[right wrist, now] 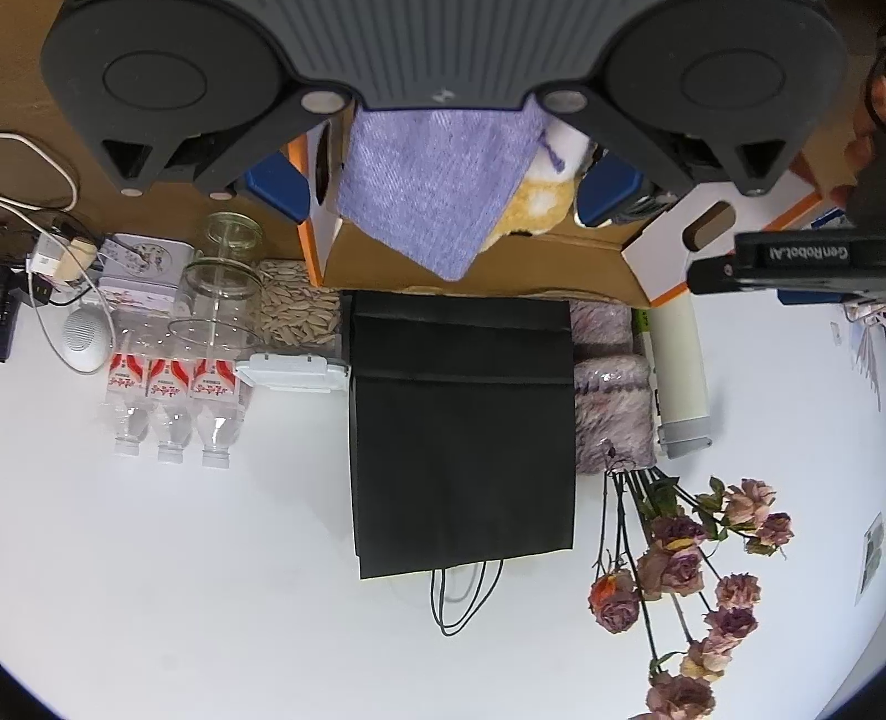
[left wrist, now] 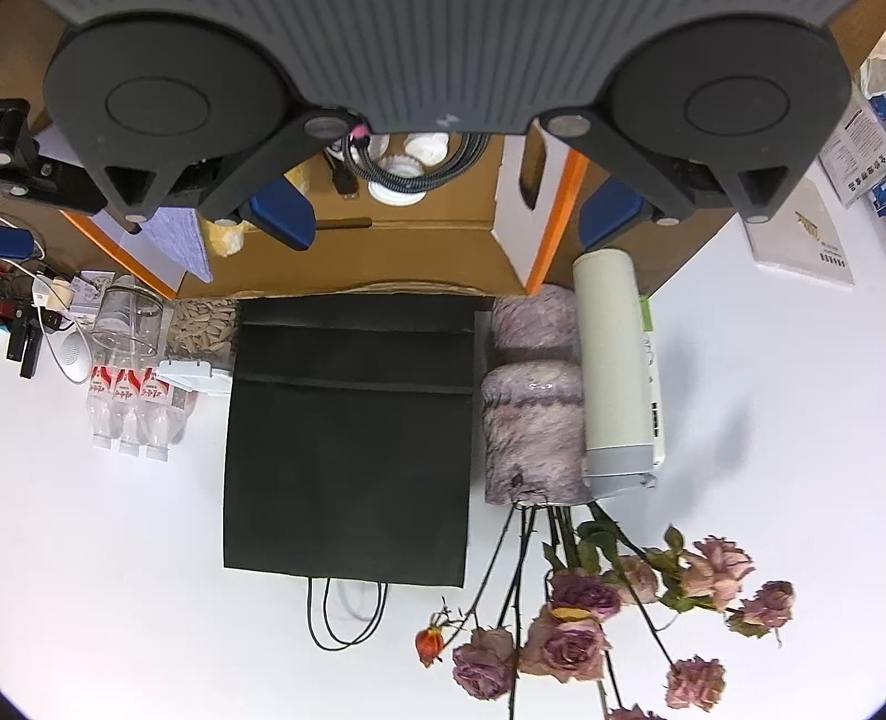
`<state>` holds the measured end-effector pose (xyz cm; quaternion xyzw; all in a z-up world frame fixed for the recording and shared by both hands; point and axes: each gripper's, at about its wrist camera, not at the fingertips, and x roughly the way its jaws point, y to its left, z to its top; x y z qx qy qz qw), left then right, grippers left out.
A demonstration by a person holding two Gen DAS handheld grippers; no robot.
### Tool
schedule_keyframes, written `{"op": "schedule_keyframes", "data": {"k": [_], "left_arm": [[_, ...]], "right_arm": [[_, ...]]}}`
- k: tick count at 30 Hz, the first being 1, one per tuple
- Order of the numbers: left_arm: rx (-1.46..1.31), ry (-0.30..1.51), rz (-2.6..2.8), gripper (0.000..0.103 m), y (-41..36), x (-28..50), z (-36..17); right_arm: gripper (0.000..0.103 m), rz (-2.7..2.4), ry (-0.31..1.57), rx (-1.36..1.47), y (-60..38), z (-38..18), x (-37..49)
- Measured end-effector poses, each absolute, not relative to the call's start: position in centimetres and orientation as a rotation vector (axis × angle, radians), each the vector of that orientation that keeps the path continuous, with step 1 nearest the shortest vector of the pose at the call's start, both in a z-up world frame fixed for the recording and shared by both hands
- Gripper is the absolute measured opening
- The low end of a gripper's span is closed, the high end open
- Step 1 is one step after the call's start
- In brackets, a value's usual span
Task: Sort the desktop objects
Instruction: 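Withdraw both grippers from the box back toward the desk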
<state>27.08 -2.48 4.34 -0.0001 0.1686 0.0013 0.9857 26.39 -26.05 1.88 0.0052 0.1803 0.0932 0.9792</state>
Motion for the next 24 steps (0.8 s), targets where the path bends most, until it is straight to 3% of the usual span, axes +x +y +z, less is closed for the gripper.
{"op": "schedule_keyframes", "data": {"k": [24], "left_arm": [[-0.03, 0.428, -0.052, 0.103, -1.9, 13.6, 4.1]], "right_arm": [[0.103, 0.183, 0.454, -0.04, -27.4, 0.2, 14.0]]}}
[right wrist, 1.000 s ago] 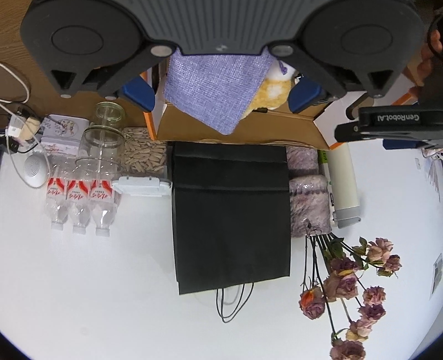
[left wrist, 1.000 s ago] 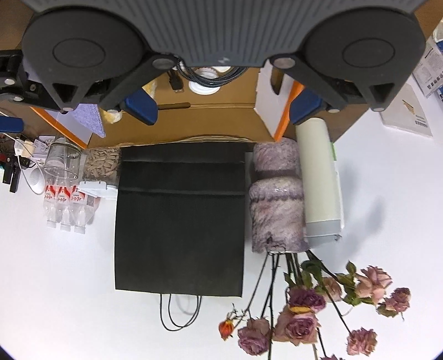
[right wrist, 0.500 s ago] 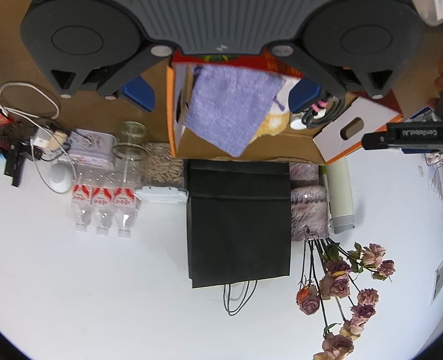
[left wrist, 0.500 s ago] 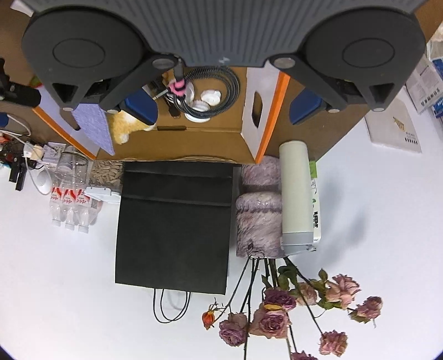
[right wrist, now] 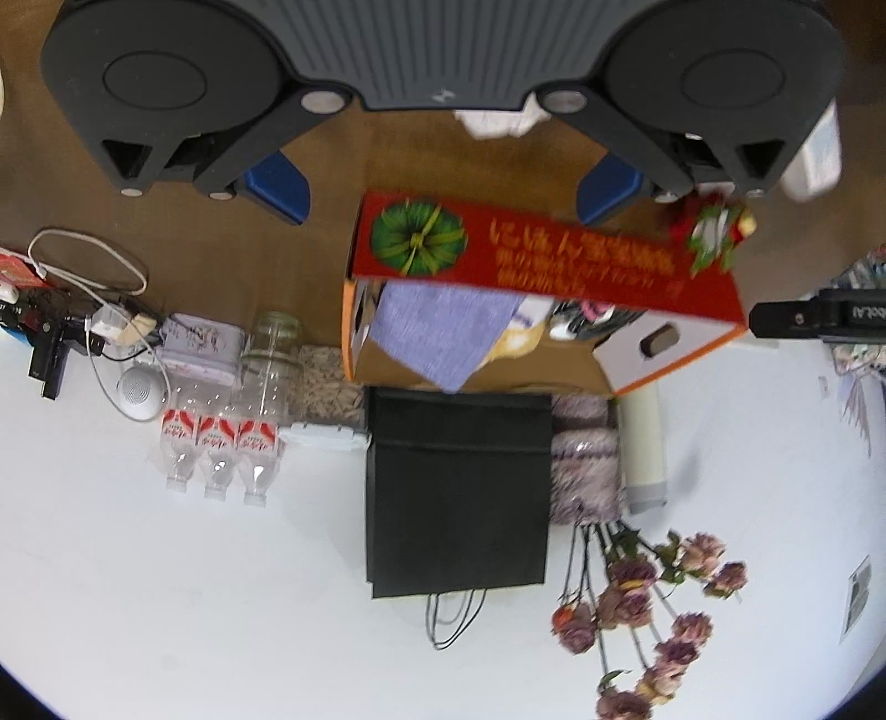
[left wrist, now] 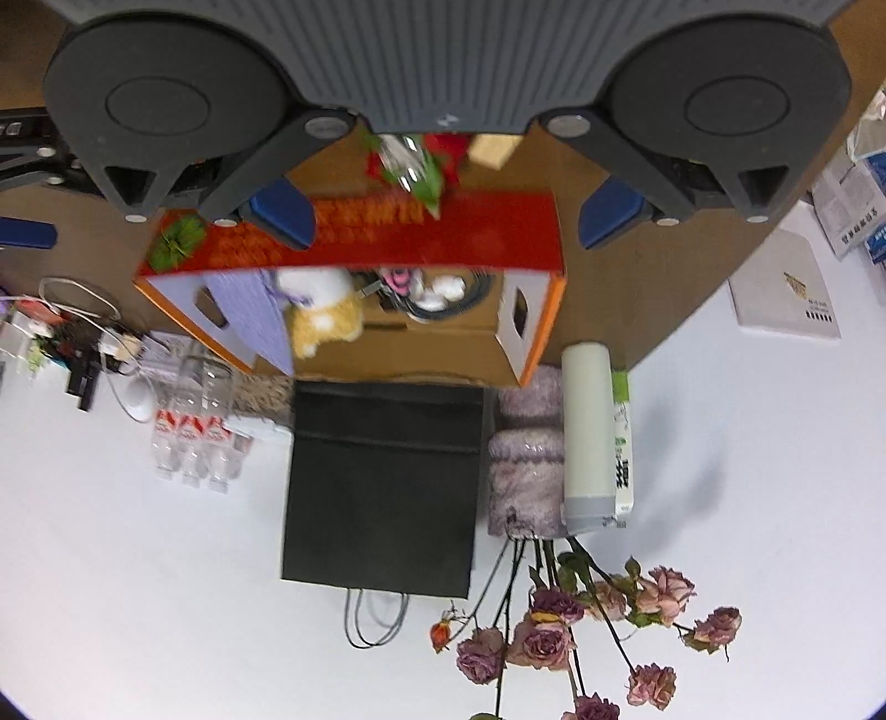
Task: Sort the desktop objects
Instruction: 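Withdraw both grippers from the box back toward the desk, then grasp the white wet-wipes canister with the left gripper while the right grasps the crumpled tissue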
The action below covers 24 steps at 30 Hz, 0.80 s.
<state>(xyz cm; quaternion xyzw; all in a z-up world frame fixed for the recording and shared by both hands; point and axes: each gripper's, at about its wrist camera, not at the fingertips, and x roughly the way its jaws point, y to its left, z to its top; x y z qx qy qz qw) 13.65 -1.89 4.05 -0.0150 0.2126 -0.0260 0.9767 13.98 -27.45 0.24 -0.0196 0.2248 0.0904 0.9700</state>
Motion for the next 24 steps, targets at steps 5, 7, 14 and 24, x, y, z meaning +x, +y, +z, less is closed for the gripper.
{"op": "schedule_keyframes", "data": {"k": [5, 7, 14, 24], "left_arm": [[-0.034, 0.455, -0.127, 0.103, -2.7, 10.8, 3.9], [-0.015, 0.462, -0.158, 0.103, -3.5, 9.9, 3.7], [0.052, 0.5, -0.206, 0.103, -5.4, 8.2, 1.8], [0.066, 0.518, -0.22, 0.103, -6.4, 7.3, 0.6]], "right_arm": [[0.103, 0.2, 0.477, -0.055, -27.3, -0.5, 11.8], [0.103, 0.205, 0.479, -0.06, -27.4, -0.6, 11.1], [0.103, 0.215, 0.513, -0.076, -27.6, -1.7, 9.5], [0.103, 0.227, 0.555, -0.097, -27.5, -2.5, 8.9]]}}
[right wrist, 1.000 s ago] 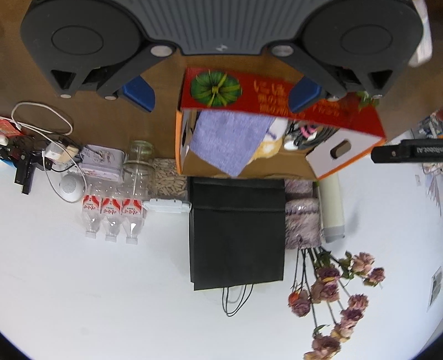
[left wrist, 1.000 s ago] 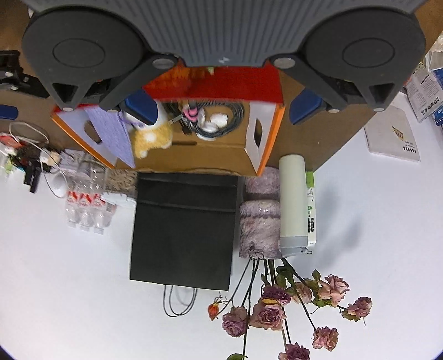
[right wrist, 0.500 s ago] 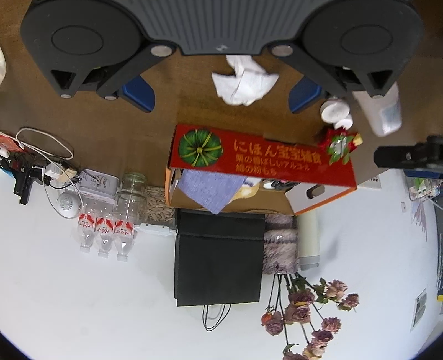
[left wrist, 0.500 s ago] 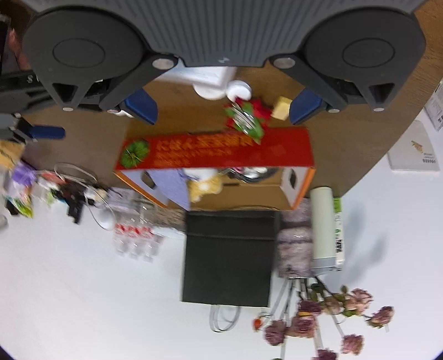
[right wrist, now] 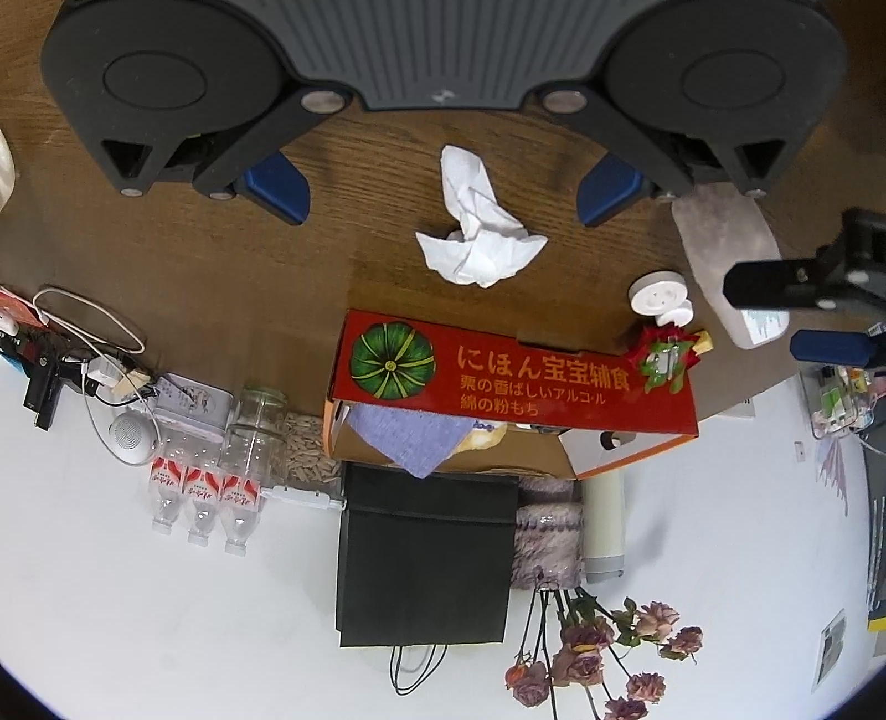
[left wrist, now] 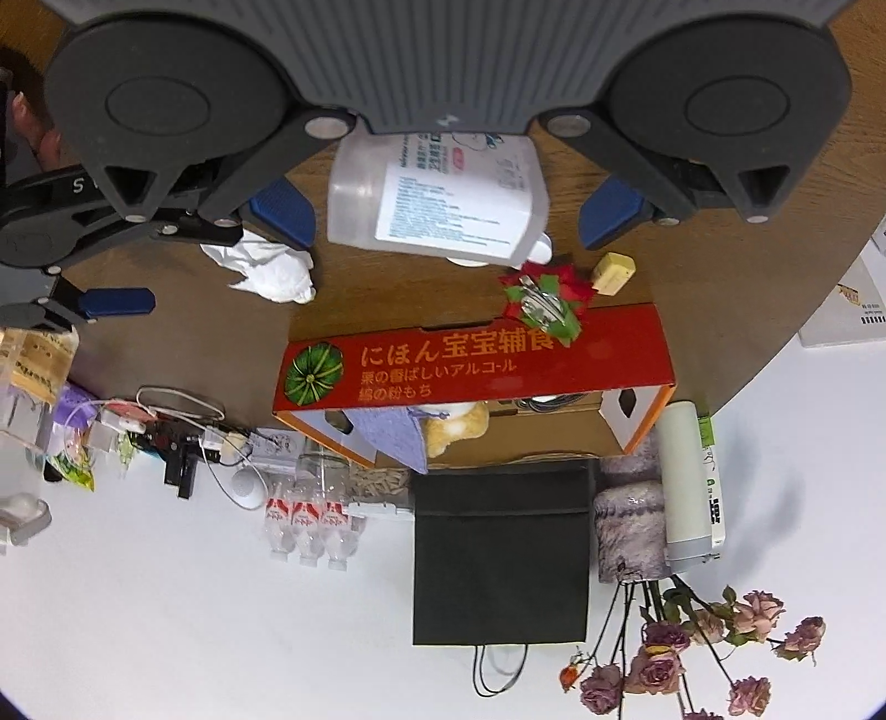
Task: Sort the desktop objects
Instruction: 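Grasp the white wet-wipes canister with the left gripper while the right grasps the crumpled tissue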
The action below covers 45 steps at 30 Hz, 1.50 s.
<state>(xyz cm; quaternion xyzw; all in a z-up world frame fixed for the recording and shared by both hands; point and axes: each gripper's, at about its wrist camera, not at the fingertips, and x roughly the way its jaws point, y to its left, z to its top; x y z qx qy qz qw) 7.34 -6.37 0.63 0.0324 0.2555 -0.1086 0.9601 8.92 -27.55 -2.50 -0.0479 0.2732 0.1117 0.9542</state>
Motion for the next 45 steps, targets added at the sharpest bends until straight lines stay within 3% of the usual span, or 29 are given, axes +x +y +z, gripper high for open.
{"op": "schedule_keyframes", "data": {"k": [27, 36, 38, 40, 42, 45], "left_arm": [[-0.001, 0.64, -0.101, 0.103, -6.2, 12.7, -2.8], [-0.016, 0.674, -0.084, 0.103, -6.0, 13.1, -3.1], [-0.015, 0.673, -0.084, 0.102, -6.0, 13.1, -3.2], [-0.016, 0.667, -0.086, 0.097, -6.0, 13.0, -3.1], [-0.017, 0.659, -0.082, 0.088, -6.0, 12.9, -3.0], [-0.027, 0.655, -0.076, 0.088, -5.7, 12.7, -3.0]], "right_arm": [[0.1, 0.267, 0.628, -0.155, -26.2, -3.4, 14.7], [0.068, 0.313, 0.645, -0.134, -25.9, -4.0, 15.0], [0.057, 0.312, 0.641, -0.129, -25.9, -4.0, 14.9], [0.038, 0.313, 0.64, -0.117, -25.9, -3.9, 14.9], [0.033, 0.315, 0.64, -0.109, -25.8, -3.9, 14.8], [0.028, 0.304, 0.631, -0.106, -25.6, -3.8, 14.3]]}}
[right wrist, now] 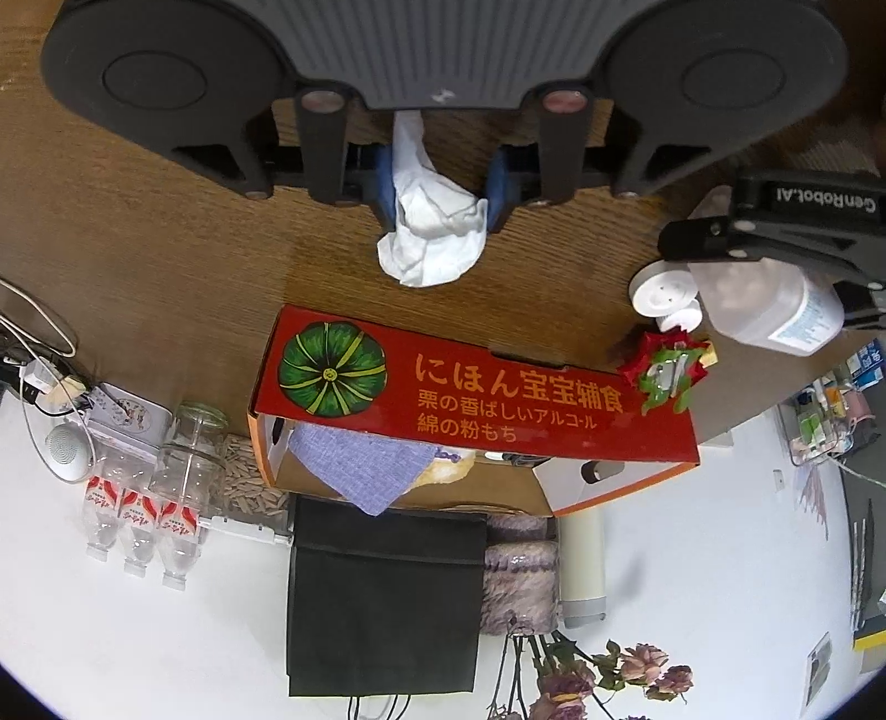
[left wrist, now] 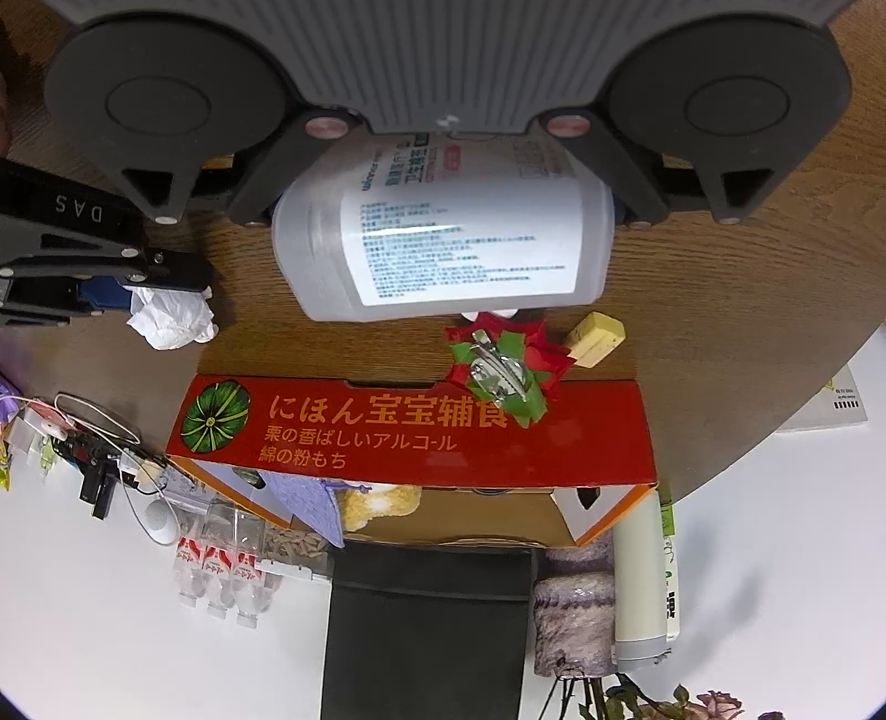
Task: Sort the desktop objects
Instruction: 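Grasp the white wet-wipes canister with the left gripper while the right grasps the crumpled tissue, then carry the canister and tissue into the box and open both grippers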
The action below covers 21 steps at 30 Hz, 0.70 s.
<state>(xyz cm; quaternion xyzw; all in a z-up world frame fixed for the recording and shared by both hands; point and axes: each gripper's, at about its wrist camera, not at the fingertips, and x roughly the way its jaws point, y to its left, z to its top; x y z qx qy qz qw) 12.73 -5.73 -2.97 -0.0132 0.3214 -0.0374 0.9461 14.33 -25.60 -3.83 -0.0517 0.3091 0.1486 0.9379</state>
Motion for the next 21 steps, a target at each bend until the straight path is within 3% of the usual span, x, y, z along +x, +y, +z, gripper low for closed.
{"op": "schedule_keyframes", "data": {"k": [9, 21], "left_arm": [[-0.053, 0.601, -0.067, 0.083, -5.0, 11.7, -2.1], [-0.091, 0.485, -0.083, 0.083, -3.9, 10.3, 1.2]], "right_arm": [[0.017, 0.285, 0.57, -0.07, -25.1, -3.2, 12.6], [0.016, 0.288, 0.467, -0.03, -24.4, -0.7, 11.6]]}}
